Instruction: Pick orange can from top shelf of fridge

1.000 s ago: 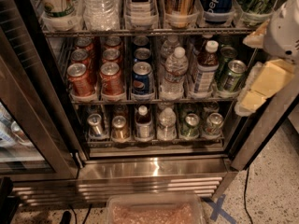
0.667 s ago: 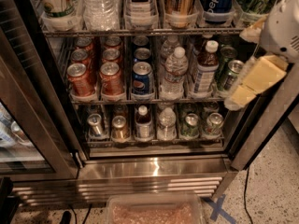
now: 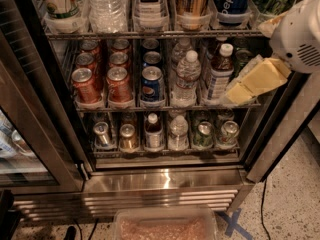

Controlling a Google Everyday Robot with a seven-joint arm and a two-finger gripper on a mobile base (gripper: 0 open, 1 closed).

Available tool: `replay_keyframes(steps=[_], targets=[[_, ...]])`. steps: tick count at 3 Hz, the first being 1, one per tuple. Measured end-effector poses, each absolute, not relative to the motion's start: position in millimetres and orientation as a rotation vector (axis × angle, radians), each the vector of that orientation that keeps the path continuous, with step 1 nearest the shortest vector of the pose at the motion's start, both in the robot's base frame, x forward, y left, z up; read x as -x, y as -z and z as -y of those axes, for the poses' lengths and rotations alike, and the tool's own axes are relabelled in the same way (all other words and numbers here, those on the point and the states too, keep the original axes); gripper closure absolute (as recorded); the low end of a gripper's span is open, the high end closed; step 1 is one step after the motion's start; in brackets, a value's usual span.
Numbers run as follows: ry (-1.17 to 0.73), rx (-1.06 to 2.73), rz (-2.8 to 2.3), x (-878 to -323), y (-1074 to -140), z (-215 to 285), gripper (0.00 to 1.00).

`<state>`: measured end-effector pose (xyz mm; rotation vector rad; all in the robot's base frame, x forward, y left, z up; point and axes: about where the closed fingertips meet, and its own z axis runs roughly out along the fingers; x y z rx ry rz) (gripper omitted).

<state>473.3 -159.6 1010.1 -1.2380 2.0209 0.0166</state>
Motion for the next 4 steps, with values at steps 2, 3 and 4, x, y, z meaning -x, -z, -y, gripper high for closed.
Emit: replay_keyframes(steps=[2, 3, 4], targets=[[-0.083, 1.012, -2.016, -495.6, -1017.1, 159.4, 0.00], [-0.083, 1.012, -2.015, -495.6, -1017.1, 159.4, 0.00], [-0.084, 0.955, -1.960, -511.8, -1022.3, 151.6, 0.07]])
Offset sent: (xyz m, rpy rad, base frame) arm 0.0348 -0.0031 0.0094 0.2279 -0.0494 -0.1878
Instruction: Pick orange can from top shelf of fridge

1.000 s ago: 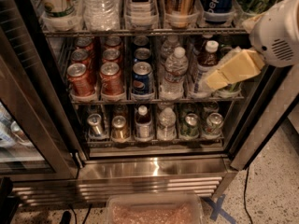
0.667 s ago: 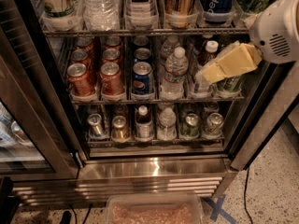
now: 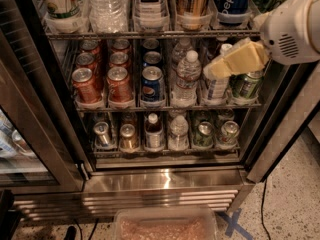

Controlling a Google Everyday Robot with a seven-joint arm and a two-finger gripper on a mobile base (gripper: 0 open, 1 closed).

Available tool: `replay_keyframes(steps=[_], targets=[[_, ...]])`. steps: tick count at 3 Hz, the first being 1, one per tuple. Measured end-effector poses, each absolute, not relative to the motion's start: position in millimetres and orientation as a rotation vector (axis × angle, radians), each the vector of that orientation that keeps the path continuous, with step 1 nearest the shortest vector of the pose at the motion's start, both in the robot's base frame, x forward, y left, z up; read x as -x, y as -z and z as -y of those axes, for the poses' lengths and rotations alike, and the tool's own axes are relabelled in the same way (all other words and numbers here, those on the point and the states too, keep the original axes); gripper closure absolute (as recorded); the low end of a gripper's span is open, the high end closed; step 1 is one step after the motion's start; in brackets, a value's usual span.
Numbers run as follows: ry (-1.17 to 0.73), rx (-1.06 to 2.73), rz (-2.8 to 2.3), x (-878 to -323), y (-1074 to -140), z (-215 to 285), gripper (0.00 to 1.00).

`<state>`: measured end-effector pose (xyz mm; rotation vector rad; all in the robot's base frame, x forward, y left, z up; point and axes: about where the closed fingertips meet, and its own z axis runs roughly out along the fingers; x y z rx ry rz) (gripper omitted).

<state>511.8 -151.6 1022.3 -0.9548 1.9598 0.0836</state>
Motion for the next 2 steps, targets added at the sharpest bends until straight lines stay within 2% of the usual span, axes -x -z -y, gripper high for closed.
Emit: replay_keyframes(steps=[1, 2], targets=[[-0.086, 0.878, -1.862, -532.6, -1032.1, 133.6, 0.25], [-0.061, 0.778, -1.770, -548.1, -1048.3, 123.5, 0.22]])
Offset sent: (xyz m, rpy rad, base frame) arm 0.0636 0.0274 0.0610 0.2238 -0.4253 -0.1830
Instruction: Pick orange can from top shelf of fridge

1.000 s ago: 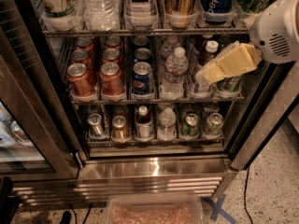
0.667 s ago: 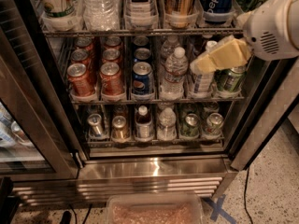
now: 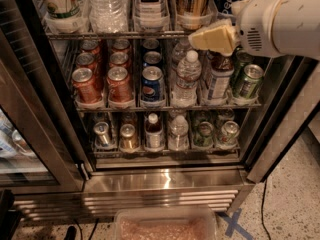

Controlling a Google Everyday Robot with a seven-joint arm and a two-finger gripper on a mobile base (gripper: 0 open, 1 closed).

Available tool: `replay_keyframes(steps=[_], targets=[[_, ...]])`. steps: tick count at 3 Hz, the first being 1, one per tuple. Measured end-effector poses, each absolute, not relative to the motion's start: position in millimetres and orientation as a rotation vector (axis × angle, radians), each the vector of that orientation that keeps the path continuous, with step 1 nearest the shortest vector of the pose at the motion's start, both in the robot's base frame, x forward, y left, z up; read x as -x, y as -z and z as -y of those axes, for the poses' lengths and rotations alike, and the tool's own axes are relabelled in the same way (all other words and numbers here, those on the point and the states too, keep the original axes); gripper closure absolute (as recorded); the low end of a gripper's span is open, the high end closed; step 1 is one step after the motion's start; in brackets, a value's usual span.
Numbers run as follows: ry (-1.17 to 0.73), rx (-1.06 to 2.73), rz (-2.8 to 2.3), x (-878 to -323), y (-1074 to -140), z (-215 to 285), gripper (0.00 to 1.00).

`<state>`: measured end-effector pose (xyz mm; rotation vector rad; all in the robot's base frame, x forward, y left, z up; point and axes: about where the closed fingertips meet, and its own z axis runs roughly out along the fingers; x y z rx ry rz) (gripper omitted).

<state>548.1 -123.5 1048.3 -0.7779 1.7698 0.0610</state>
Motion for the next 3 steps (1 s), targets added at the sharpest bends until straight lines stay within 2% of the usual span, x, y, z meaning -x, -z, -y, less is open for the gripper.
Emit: replay_keyframes(steps=[2, 3], targets=[[-0.013, 0.557, -1.639, -574.7, -1076.1, 130.7, 0.20], [-0.057, 0.465, -1.627, -581.3, -1078.8, 134.1, 0.21]])
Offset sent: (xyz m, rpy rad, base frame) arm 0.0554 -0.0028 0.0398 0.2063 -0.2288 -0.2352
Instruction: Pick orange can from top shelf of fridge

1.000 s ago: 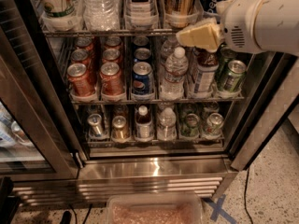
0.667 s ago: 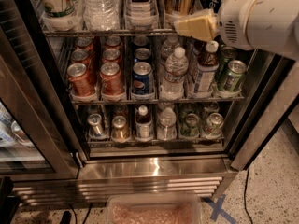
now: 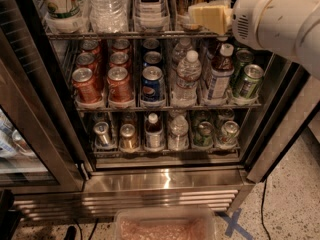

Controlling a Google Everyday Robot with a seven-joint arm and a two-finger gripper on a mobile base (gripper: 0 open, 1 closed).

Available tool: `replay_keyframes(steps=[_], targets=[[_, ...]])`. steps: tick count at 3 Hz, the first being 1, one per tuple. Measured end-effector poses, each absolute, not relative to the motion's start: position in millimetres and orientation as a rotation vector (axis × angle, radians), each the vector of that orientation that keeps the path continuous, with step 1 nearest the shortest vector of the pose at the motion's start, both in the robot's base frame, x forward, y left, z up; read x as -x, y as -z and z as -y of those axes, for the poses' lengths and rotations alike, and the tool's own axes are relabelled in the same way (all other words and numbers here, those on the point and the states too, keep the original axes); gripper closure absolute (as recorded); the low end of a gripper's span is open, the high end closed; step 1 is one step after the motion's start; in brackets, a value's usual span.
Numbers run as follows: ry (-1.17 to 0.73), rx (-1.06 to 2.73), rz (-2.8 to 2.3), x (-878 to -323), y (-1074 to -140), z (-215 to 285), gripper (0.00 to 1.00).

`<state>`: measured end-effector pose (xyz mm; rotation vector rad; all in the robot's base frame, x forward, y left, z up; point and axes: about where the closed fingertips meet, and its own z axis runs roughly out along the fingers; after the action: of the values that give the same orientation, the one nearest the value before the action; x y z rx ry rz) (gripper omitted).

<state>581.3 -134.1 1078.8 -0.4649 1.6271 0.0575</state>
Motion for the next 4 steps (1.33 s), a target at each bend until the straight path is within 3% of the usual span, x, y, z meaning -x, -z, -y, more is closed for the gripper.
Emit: replay_keyframes(steps=[2, 3, 4], targets=[[-0.104, 0.396, -1.625, -581.9, -1075.6, 130.5, 0.24], [-0.104, 0.396, -1.625, -581.8, -1075.6, 130.5, 0.12], [-0.104, 0.417, -1.628, -567.5, -1083.6, 119.4, 0.30]])
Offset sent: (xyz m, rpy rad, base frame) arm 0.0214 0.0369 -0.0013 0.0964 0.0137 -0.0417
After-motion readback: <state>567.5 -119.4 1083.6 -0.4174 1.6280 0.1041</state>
